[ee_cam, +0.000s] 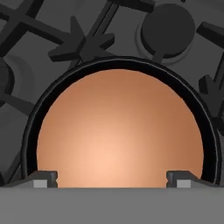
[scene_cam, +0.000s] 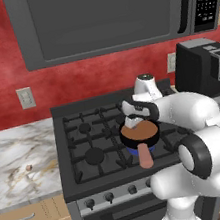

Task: Pick up the sugar cube(s) and place them in the saucepan with hot chocolate.

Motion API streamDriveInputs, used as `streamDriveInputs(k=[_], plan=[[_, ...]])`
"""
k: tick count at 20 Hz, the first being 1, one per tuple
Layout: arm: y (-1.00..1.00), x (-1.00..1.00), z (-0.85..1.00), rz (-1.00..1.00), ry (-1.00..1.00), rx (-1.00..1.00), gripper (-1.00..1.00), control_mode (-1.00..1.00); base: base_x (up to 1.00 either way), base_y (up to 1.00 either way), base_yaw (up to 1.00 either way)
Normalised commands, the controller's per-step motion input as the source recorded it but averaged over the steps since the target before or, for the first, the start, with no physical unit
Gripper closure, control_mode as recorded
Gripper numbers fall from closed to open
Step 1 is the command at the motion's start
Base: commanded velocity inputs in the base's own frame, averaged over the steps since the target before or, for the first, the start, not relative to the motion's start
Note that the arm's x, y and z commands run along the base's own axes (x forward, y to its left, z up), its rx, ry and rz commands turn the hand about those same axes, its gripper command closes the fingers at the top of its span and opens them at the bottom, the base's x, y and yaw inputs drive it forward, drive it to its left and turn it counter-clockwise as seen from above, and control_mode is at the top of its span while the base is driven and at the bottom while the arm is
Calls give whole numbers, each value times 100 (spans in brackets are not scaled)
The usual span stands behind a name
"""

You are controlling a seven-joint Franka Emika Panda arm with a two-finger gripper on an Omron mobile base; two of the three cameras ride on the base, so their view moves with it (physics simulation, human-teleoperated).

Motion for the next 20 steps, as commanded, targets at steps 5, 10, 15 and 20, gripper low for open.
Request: streamDriveInputs(k=[5,10,15,20], plan=[[2,-27,30,1,-18,4,-100,-100,0,0,0],[16,-29,42,4,-14,4,-100,-100,0,0,0],[29,-41,33,9,-4,8,-100,-100,0,0,0],[64,-30,21,9,-2,7,-100,-100,0,0,0]])
